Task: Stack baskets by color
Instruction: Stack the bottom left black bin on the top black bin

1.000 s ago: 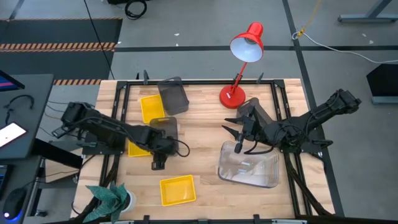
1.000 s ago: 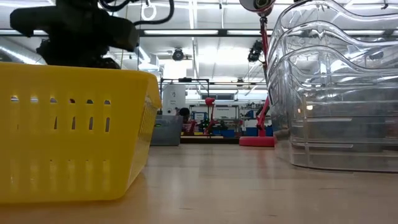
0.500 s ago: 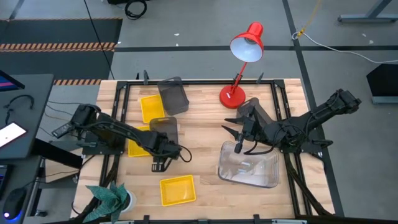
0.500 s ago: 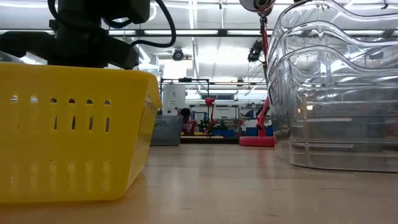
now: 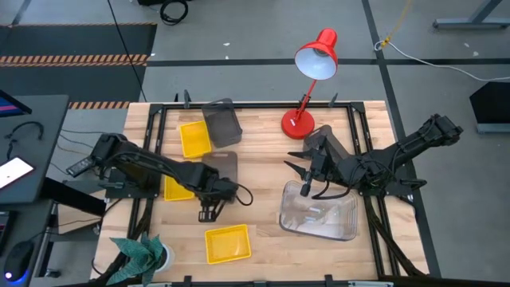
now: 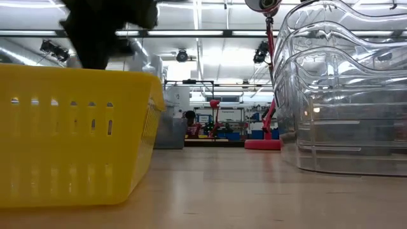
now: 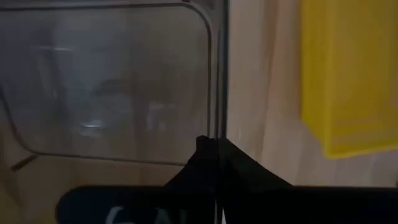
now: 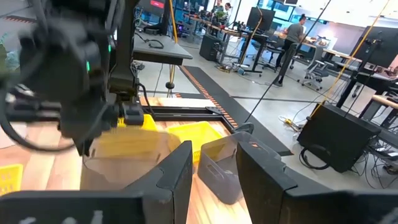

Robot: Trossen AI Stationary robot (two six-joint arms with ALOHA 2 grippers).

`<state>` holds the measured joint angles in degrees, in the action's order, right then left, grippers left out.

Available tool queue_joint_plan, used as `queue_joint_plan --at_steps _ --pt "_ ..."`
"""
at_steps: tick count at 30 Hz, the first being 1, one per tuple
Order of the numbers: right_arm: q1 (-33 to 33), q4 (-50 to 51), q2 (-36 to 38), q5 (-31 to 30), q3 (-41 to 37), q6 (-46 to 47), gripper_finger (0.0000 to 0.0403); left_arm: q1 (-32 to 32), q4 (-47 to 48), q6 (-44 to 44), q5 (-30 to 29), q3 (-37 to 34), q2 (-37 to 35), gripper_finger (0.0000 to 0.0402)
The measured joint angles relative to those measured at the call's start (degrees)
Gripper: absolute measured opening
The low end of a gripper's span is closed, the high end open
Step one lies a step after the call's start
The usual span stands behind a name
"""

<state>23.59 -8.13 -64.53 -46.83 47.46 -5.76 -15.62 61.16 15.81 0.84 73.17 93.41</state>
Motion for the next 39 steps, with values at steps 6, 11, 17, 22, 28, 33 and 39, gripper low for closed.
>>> queue_joint_plan --at_steps 6,11,17,22,28,33,39 --pt "0.0 0.87 0.0 0.02 0.0 1.18 0.013 0.32 7.8 -1.72 -9.15 9.82 -0.02 0.0005" --pt "0.0 1.09 0.0 0.02 0.0 2.16 0.013 3.73 9.58 -5.57 -17.4 13.65 -0.09 0.0005" --pt "0.0 1.48 0.0 0.03 0.0 2.61 0.013 12.62 8.3 -10.6 -22.67 13.65 -0.07 0.0004" --pt "0.27 1.86 0.0 0.52 0.0 2.84 0.013 21.95 7.57 -12.5 -20.9 13.56 -0.07 0.0005" --pt "1.03 2.39 0.0 0.52 0.0 2.73 0.013 30.99 1.32 -16.65 -16.43 9.08 0.0 0.0005" --pt "1.03 2.51 0.0 0.49 0.0 2.32 0.013 34.21 -3.62 -19.5 -15.5 5.96 0.0 0.0006" --pt "1.03 2.53 0.0 0.46 0.0 2.29 0.013 36.4 -4.69 -19.47 -12.96 2.8 0.0 0.0005"
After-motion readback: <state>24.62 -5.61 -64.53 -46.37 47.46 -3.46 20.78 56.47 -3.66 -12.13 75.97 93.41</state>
